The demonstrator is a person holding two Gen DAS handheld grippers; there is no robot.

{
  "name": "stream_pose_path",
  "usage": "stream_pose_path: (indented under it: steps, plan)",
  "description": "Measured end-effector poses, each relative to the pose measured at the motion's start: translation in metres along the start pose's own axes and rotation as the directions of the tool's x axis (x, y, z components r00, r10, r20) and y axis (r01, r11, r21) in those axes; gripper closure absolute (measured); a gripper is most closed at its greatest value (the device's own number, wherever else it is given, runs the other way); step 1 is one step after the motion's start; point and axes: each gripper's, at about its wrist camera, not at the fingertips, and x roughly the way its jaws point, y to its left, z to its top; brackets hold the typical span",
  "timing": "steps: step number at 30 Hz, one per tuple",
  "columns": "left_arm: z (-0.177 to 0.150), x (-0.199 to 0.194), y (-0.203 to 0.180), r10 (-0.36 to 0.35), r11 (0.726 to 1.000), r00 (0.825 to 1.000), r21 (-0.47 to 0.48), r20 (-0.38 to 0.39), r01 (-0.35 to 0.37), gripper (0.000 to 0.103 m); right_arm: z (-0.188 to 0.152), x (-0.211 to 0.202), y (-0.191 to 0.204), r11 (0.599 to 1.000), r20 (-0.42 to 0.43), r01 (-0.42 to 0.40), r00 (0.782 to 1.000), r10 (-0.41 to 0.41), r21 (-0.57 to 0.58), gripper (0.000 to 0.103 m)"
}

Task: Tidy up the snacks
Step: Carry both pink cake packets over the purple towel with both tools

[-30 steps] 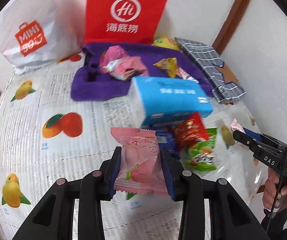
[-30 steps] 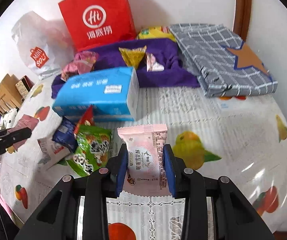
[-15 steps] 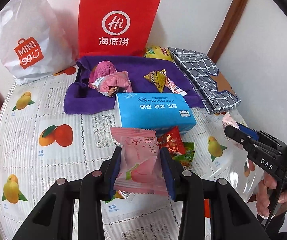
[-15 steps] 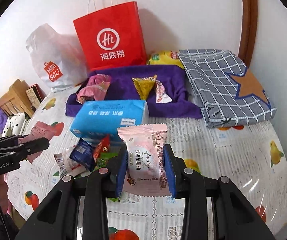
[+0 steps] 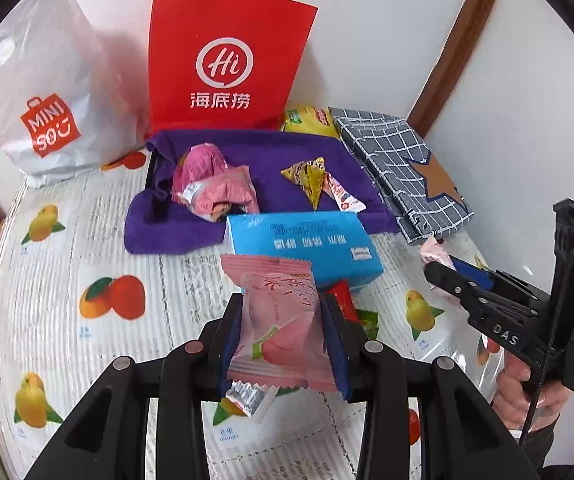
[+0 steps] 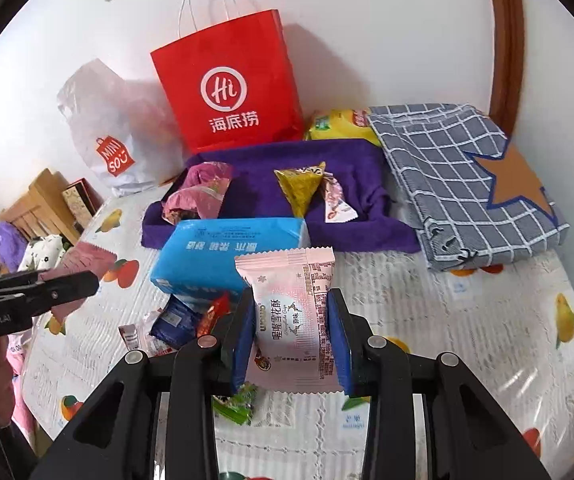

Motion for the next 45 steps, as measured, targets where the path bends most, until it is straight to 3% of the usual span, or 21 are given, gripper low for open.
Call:
stream_pose_path:
  steps: [4, 8, 16, 30, 40, 45]
  plan:
    - [0.011, -0.005, 0.0, 0.001, 1.0, 1.0, -0.006, 0.019, -0.001, 0.067, 0.01, -0.009, 0.007, 0.999, 0.055, -0.006, 0.998, 0.008, -0.032, 0.069]
    - [0.018, -0.01, 0.0, -0.046, 0.999, 0.998, -0.019, 0.037, 0.047, 0.067, 0.015, -0.01, 0.006, 0.999, 0.056, -0.008, 0.998, 0.009, -0.031, 0.069]
    - [0.038, -0.005, 0.001, -0.02, 1.0, 0.999, 0.013, 0.05, 0.02, 0.067, 0.036, -0.002, 0.013, 0.997, 0.069, -0.006, 0.998, 0.011, -0.076, 0.069]
    - [0.095, 0.012, 0.027, 0.041, 0.999, 0.995, 0.004, 0.092, -0.042, 0.067, 0.108, 0.03, 0.026, 0.993, 0.093, 0.012, 0.996, -0.001, -0.114, 0.069]
    - [0.136, 0.048, 0.053, 0.085, 0.996, 0.994, -0.038, 0.072, -0.082, 0.067, 0.162, 0.059, 0.026, 0.991, 0.13, 0.02, 0.992, -0.003, -0.13, 0.069]
    - [0.155, 0.075, 0.054, 0.062, 0.997, 0.997, -0.042, 0.056, -0.06, 0.067, 0.181, 0.084, 0.016, 0.991, 0.112, 0.037, 0.993, -0.022, -0.132, 0.069]
